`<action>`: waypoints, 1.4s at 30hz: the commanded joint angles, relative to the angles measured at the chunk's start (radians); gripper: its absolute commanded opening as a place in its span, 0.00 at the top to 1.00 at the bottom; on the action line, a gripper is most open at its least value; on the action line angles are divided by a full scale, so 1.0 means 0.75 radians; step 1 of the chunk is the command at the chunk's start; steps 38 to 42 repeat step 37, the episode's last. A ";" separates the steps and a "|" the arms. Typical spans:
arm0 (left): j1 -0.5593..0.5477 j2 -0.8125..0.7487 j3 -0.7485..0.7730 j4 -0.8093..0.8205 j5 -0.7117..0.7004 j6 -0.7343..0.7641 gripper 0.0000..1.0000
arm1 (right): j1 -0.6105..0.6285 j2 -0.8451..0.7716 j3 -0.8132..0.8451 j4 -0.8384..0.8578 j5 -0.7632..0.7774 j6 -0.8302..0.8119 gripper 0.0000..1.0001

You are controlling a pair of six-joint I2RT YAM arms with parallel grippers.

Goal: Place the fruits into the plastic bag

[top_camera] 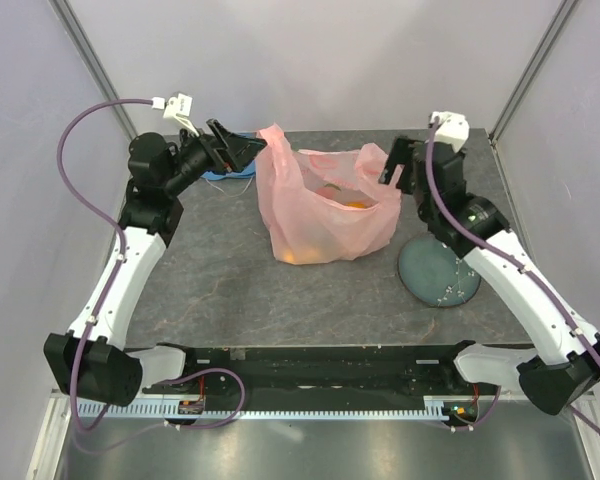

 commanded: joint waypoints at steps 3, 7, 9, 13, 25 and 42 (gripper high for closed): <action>0.054 -0.052 0.037 -0.181 -0.281 0.088 0.02 | -0.351 0.021 0.168 0.042 -0.341 -0.033 0.08; 0.152 -0.068 0.013 -0.235 -0.296 0.045 0.02 | -0.566 0.025 0.177 0.040 -0.503 -0.027 0.05; 0.213 -0.084 -0.003 -0.257 -0.312 0.025 0.02 | -0.678 0.023 0.158 0.030 -0.575 -0.001 0.05; 0.277 -0.133 -0.077 -0.302 -0.380 0.057 0.01 | -0.784 -0.024 0.030 0.034 -0.587 0.034 0.04; 0.279 -0.277 -0.157 -0.425 -0.574 0.164 0.01 | -0.849 -0.240 -0.288 0.142 -0.432 0.065 0.03; 0.279 -0.271 -0.153 -0.441 -0.601 0.203 0.01 | -0.851 -0.271 -0.316 0.163 -0.397 0.036 0.03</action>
